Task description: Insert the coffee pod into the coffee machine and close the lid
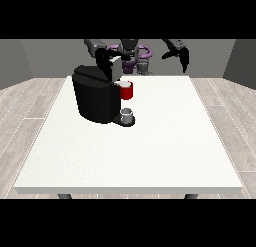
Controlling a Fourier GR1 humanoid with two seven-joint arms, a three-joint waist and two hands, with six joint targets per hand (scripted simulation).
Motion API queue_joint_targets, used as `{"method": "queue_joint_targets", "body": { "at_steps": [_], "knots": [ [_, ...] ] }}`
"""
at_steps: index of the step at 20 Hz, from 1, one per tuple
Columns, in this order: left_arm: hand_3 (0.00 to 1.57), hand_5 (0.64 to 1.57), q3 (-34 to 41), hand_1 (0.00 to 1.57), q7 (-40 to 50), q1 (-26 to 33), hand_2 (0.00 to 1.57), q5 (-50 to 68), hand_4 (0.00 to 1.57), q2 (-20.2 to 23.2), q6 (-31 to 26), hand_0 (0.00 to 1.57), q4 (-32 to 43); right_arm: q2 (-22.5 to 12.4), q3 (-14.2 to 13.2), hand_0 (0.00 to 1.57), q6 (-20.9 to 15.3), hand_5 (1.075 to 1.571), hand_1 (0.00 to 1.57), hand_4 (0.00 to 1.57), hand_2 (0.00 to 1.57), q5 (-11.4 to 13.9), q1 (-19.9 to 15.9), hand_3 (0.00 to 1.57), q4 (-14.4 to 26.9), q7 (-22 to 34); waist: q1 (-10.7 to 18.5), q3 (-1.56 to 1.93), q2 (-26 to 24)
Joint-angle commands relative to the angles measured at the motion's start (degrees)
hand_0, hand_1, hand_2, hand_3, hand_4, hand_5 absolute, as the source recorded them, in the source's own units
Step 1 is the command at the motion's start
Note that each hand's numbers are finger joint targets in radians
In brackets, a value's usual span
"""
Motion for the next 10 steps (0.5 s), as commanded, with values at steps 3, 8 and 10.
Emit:
{"method": "queue_joint_targets", "body": {
  "at_steps": [3, 8, 10],
  "knots": [
    [0.0, 1.571, -0.7, 0.0, 0.9, -2.2, 0.0, 0.7, 0.33, -0.1, -1.2, 0.0, 0.6, 3.8, 5.5, 0.0, -1.1, 1.571, 0.0, 0.0, 0.0, 4.1, -4.2, 0.0, -2.6, -2.9, 4.0, -0.69, 0.5],
    [0.0, 1.571, -1.1, 0.0, -0.4, -4.3, 0.0, 0.1, 0.38, -1.1, -0.1, 0.0, 1.2, 0.6, 5.8, 0.0, -0.1, 1.571, 0.0, 0.22, 0.0, 5.4, -8.8, 0.0, -3.8, 0.8, 6.4, -0.73, 2.2],
    [0.0, 1.571, -2.3, 0.0, 0.1, -4.5, 0.0, 0.3, 0.44, 0.1, -2.6, 0.0, 0.3, 0.0, 4.1, 0.0, -2.1, 1.571, 0.0, 0.26, 0.0, 5.5, -10.6, 0.0, -3.3, 2.8, 9.8, -0.69, 2.5]
  ]
}}
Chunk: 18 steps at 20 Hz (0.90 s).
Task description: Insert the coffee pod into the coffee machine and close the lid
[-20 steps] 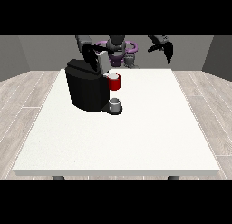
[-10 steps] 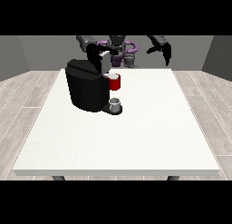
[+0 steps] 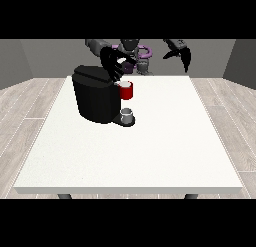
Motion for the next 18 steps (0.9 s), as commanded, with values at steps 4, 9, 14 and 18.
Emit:
{"method": "queue_joint_targets", "body": {
  "at_steps": [4, 9, 14, 18],
  "knots": [
    [0.0, 1.571, -0.4, 0.0, 0.7, -3.0, 0.0, 0.5, 0.4, 0.3, -0.9, 0.0, -0.7, 1.4, 2.5, 0.0, 3.3, 1.571, 0.0, 0.1, 0.0, -0.4, -5.8, 0.0, -4.4, -2.2, 6.7, -1.39, 1.3],
    [0.0, 1.571, -2.3, 0.0, 0.8, -4.8, 0.0, 0.4, 0.44, -1.0, -1.7, 0.0, -0.5, 0.0, 2.8, 0.0, 2.4, 1.571, 0.0, 0.0, 0.0, 0.9, -6.8, 0.0, -8.8, 1.9, 10.9, -1.37, 3.4],
    [0.0, 1.571, -3.1, 0.0, -0.2, -7.9, 0.0, -0.1, 0.43, -1.4, -1.8, 0.0, 0.7, -3.4, 1.7, 0.0, 3.1, 1.571, 0.0, 0.0, 0.0, 1.4, -9.4, 0.0, -13.0, 7.0, 13.1, -1.4, 6.4],
    [0.0, 1.571, -3.4, 0.0, -1.0, -8.7, 0.0, 1.2, 0.35, -0.9, -4.3, 0.0, 0.7, -5.3, 0.0, 0.0, 3.3, 1.571, 0.0, 0.0, 0.0, 1.8, -9.6, 0.0, -15.0, 9.5, 17.4, -1.4, 8.0]
  ]
}}
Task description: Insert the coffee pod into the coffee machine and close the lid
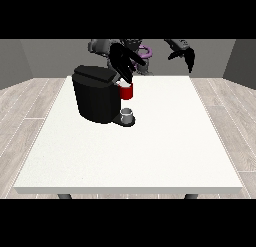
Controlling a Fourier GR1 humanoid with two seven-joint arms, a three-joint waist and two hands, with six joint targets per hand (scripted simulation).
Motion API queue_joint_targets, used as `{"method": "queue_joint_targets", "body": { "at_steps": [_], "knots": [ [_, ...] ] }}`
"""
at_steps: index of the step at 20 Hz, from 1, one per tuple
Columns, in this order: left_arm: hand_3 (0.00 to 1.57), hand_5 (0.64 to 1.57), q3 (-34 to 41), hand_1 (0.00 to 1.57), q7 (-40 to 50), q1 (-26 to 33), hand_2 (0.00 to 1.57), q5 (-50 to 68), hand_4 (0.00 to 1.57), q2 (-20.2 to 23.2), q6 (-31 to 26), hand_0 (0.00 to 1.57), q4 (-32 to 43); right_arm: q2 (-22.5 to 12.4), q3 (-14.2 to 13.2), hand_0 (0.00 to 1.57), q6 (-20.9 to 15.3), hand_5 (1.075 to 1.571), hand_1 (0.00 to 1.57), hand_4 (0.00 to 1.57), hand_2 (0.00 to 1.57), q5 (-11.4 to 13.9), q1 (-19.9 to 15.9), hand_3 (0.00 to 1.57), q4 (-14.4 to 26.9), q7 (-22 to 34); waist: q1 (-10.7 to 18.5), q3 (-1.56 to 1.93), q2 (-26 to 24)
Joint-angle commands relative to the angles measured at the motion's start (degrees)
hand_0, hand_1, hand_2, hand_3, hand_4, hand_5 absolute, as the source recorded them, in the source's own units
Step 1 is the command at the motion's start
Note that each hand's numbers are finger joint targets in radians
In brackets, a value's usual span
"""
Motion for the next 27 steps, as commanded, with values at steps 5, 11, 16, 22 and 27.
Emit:
{"method": "queue_joint_targets", "body": {
  "at_steps": [5, 11, 16, 22, 27],
  "knots": [
    [0.0, 1.571, -2.1, 0.0, -0.4, -4.3, 0.0, 0.2, 0.28, -0.6, -2.1, 0.0, -0.1, 4.9, 0.6, 0.0, -1.2, 1.571, 0.0, 0.0, 0.0, -2.5, -7.3, 0.0, -5.7, -8.1, 9.7, -2.45, 5.5],
    [0.0, 1.571, -1.2, 0.0, 0.9, -8.3, 0.0, 0.0, 0.32, -0.7, -0.3, 0.0, -1.5, 8.1, 2.8, 0.0, -1.0, 1.571, 0.0, 0.13, 0.0, -2.2, -10.7, 0.0, -2.0, -15.6, 7.2, -2.63, 8.3],
    [0.0, 1.571, -0.4, 0.0, 2.6, -7.6, 0.0, 0.4, 0.33, 0.8, -1.0, 0.0, -2.5, 10.0, 2.0, 0.0, -1.1, 1.571, 0.0, 0.0, 0.0, -3.3, -13.0, 0.0, 2.7, -20.0, 5.9, -2.63, 7.7],
    [0.0, 1.571, -2.5, 0.0, 0.8, 1.8, 0.0, -0.9, 0.27, -1.8, 0.9, 0.0, -3.1, 16.5, 6.0, 0.0, -0.1, 1.571, 0.0, 0.17, 0.0, -4.0, -6.8, 0.0, 1.8, -27.5, 0.9, -2.61, 1.3],
    [0.0, 1.571, 4.1, 0.0, 0.2, 5.2, 0.0, 2.9, 0.27, 2.0, -0.3, 0.0, 0.8, 25.5, 12.6, 0.0, -1.8, 1.571, 0.0, 0.26, 0.0, -3.1, 1.7, 0.0, -1.2, -30.6, -5.4, -2.62, -4.5]
  ]
}}
